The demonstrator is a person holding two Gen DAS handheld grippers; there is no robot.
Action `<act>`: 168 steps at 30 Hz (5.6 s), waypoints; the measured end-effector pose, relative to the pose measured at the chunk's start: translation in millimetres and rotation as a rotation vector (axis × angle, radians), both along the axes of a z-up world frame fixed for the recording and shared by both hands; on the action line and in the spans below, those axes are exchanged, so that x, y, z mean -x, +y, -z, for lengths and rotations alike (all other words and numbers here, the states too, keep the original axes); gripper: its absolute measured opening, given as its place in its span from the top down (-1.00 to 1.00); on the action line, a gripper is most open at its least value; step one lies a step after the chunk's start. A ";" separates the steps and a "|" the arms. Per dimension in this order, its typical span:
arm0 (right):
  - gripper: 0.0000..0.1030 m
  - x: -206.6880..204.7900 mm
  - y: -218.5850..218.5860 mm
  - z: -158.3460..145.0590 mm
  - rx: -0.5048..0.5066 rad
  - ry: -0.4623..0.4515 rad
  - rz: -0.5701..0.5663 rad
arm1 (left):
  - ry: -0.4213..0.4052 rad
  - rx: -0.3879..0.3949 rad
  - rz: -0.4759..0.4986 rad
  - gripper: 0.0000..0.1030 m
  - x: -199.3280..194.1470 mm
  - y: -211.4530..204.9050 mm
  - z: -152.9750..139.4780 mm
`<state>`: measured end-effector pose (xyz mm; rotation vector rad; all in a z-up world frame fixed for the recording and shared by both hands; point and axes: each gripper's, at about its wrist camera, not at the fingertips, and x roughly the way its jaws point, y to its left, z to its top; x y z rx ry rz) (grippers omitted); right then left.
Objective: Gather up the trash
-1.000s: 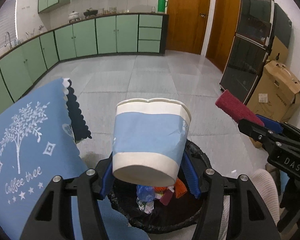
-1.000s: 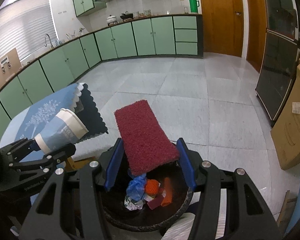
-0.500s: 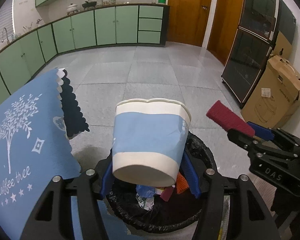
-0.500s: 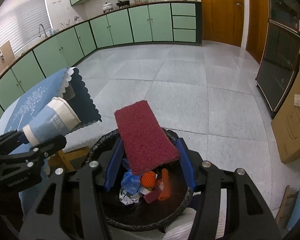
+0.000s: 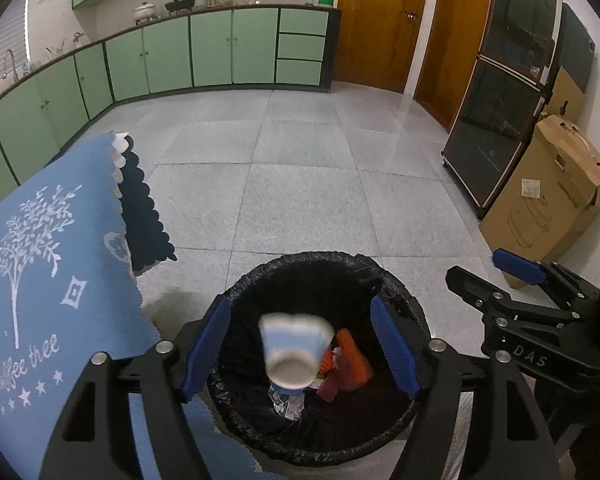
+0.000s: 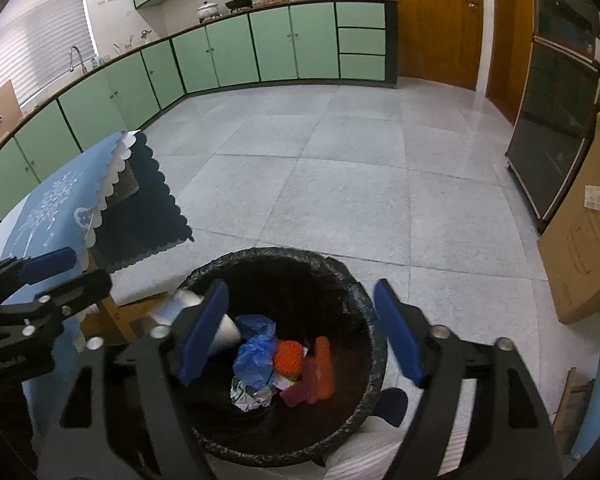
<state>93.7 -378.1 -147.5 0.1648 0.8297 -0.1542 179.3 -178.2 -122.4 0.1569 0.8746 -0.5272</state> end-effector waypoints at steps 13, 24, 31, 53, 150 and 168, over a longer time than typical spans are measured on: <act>-0.87 9.8 8.6 -36.1 -0.035 -0.057 0.000 | -0.091 0.051 -0.077 -0.63 10.7 38.0 -42.7; -0.90 27.8 36.8 -83.6 -0.038 -0.094 -0.058 | -0.128 0.069 -0.148 -0.84 32.7 72.2 -78.1; -0.90 47.3 57.8 -107.8 -0.016 -0.111 -0.107 | -0.131 0.067 -0.183 -0.86 54.8 88.1 -91.1; -0.90 84.3 95.1 -141.3 0.034 -0.136 -0.163 | -0.204 0.056 -0.233 -0.88 99.5 116.1 -126.3; -0.90 90.8 98.9 -136.2 0.042 -0.140 -0.146 | -0.209 0.044 -0.225 -0.88 109.7 114.1 -121.4; -0.90 87.8 96.0 -136.7 0.040 -0.137 -0.146 | -0.205 0.045 -0.229 -0.88 108.7 114.3 -120.9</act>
